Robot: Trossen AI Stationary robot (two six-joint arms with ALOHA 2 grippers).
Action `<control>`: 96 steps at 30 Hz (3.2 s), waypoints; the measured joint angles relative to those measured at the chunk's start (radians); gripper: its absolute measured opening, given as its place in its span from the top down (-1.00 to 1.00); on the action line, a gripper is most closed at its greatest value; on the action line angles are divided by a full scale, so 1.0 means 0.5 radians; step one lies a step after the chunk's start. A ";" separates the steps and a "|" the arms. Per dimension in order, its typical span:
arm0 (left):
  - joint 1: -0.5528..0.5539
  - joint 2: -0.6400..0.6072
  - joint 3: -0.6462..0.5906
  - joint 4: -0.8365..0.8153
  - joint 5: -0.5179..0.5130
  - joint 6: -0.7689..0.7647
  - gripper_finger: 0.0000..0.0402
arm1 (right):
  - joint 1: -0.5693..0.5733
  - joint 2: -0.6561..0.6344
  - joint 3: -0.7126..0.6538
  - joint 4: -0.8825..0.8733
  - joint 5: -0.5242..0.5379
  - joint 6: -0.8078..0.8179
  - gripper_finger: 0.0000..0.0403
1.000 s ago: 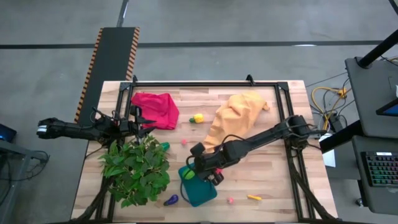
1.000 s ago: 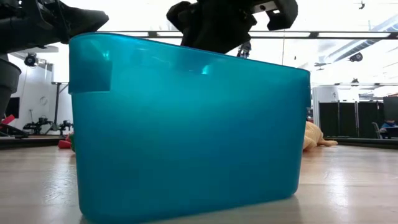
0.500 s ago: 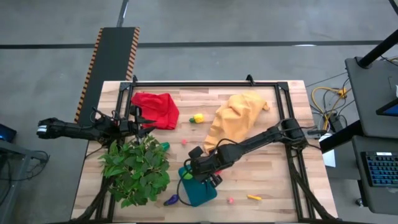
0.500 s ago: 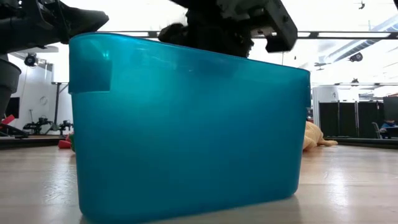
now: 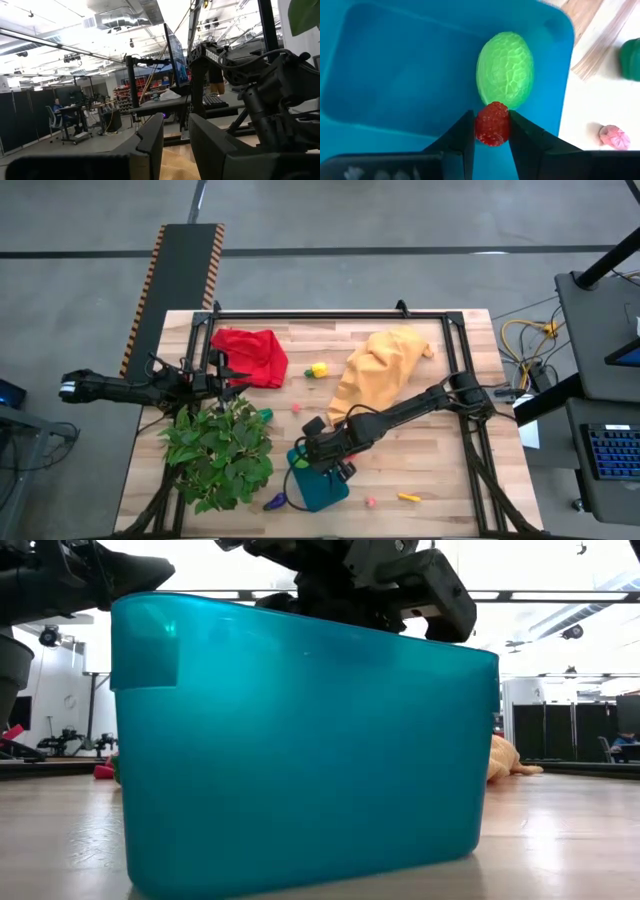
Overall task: Pick and placing Produce into tupperware
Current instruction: Put the raspberry into the bin, then put the corn into the bin
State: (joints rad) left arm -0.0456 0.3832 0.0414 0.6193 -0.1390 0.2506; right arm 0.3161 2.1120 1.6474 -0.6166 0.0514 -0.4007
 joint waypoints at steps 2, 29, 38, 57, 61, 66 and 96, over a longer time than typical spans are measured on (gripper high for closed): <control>0.000 0.001 0.000 0.000 0.000 0.000 0.61 | 0.000 0.000 0.000 0.026 -0.008 0.000 0.55; 0.000 0.000 0.000 0.000 0.000 0.000 0.61 | 0.001 0.000 -0.018 0.045 -0.013 0.053 0.37; 0.001 0.000 0.000 0.000 0.000 0.000 0.61 | 0.001 0.000 -0.012 0.028 0.003 0.053 0.33; 0.001 0.000 0.000 0.000 0.001 0.000 0.61 | -0.001 -0.084 0.270 -0.283 0.003 0.055 0.42; 0.000 0.000 0.000 0.000 0.001 0.000 0.61 | -0.001 -0.136 0.270 -0.321 0.003 0.131 0.42; 0.000 0.001 0.000 0.000 0.001 0.000 0.61 | -0.001 -0.213 0.277 -0.436 0.003 0.210 0.41; 0.001 0.001 0.001 0.000 0.000 0.000 0.61 | 0.017 -0.481 0.265 -0.908 0.002 0.616 0.48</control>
State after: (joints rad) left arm -0.0452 0.3836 0.0418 0.6191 -0.1390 0.2504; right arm 0.3244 1.8717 1.7798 -1.0708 0.0525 -0.0929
